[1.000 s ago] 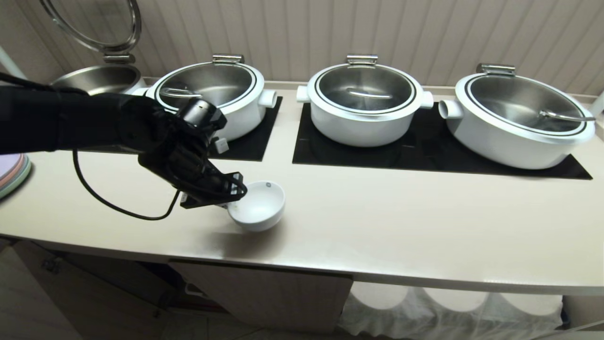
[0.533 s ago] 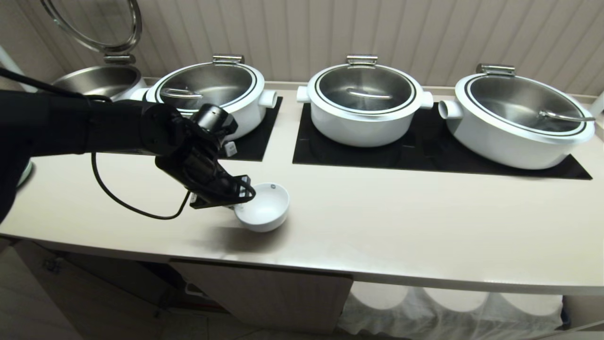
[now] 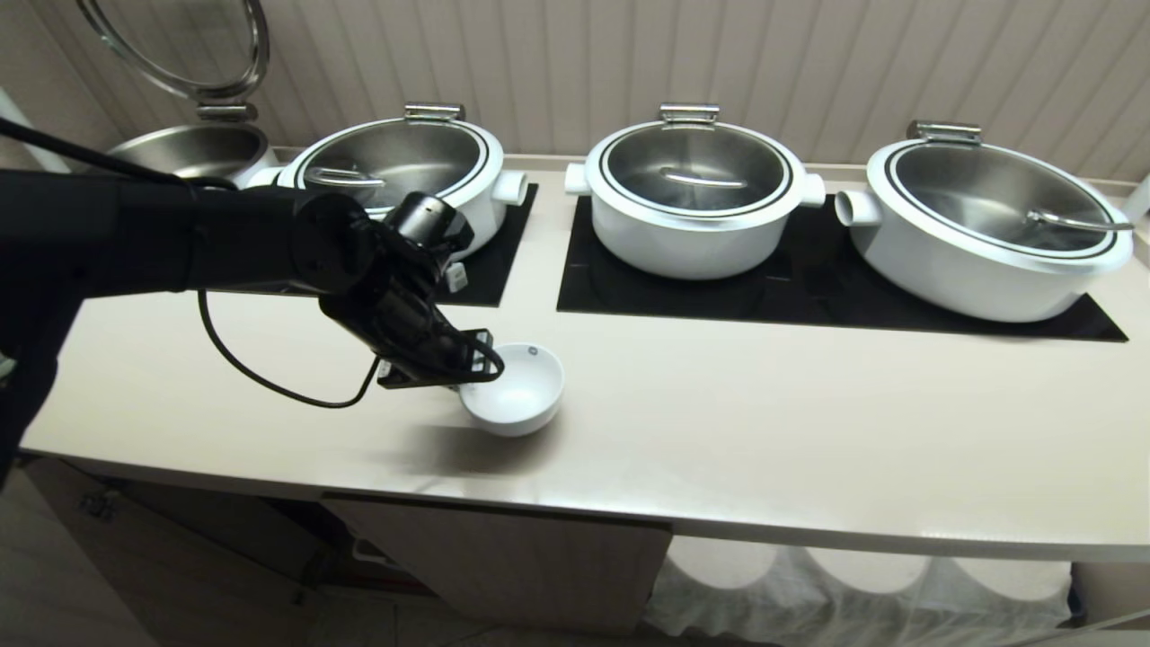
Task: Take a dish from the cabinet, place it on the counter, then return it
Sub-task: Place it on the table
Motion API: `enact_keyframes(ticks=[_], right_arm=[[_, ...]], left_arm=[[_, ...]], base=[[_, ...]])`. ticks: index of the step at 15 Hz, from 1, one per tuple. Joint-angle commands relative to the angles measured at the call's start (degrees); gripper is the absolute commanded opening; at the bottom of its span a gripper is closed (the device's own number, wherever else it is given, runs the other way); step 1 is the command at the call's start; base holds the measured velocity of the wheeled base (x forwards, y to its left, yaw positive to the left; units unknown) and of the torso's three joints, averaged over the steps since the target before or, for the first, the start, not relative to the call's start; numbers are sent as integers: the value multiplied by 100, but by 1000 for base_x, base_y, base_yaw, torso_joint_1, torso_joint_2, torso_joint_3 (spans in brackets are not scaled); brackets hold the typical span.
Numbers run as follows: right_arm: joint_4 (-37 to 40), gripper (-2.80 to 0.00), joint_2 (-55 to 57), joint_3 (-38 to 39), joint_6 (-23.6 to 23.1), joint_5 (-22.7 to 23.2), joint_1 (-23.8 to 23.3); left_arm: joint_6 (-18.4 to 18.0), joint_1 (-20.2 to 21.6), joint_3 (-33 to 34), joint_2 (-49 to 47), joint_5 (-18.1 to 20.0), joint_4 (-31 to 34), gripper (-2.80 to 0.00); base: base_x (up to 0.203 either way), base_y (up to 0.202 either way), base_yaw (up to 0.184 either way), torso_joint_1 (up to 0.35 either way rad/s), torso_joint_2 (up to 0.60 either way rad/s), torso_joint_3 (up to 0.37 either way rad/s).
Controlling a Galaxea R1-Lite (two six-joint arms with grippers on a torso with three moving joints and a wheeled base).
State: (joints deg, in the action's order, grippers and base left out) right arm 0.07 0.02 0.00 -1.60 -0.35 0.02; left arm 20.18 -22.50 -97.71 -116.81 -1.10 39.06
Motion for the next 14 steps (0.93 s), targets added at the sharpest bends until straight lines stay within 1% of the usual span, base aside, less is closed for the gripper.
enact_keyframes(ticks=[1, 5, 6, 14], right_arm=[[-7, -280, -2, 0, -7, 0, 6], [-5, -280, -2, 0, -7, 0, 2], [-2, -280, -2, 0, -7, 0, -2], [1, -280, -2, 0, -7, 0, 0]], left_arm=[[22, -87, 6, 36, -13, 23, -280], [30, -87, 13, 77, -22, 23, -280], [30, -96, 15, 89, -19, 23, 0], [22, -114, 24, 187, -33, 23, 0]], base=[[0, 0, 0, 0, 0, 0], [0, 0, 0, 0, 0, 0], [0, 0, 0, 0, 0, 0], [0, 0, 0, 0, 0, 0]])
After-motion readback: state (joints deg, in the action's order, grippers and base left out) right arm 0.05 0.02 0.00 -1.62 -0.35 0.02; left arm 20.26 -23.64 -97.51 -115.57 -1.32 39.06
